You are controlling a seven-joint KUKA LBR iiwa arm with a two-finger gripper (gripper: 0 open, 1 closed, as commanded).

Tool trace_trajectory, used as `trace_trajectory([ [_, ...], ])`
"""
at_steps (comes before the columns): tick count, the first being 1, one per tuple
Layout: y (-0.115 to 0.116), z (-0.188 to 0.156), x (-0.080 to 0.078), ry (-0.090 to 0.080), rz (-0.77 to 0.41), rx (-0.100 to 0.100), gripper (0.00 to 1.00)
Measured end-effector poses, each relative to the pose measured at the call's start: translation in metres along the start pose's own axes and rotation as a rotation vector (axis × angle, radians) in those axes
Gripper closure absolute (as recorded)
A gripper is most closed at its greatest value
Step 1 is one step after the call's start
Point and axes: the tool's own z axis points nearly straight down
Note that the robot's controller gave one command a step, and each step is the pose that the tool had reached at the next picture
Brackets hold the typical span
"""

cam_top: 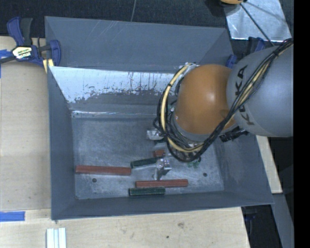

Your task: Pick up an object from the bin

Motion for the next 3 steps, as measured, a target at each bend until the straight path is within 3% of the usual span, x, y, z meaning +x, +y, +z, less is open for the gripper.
trace_trajectory([
  [1,0.002,0.058,0.001,-0.002,0.131,0.0,0.0],
  [2,0.004,0.052,-0.013,0.0,0.165,0.0,0.0],
  [3,0.014,0.047,-0.022,-0.002,-0.011,0.0,0.0],
])
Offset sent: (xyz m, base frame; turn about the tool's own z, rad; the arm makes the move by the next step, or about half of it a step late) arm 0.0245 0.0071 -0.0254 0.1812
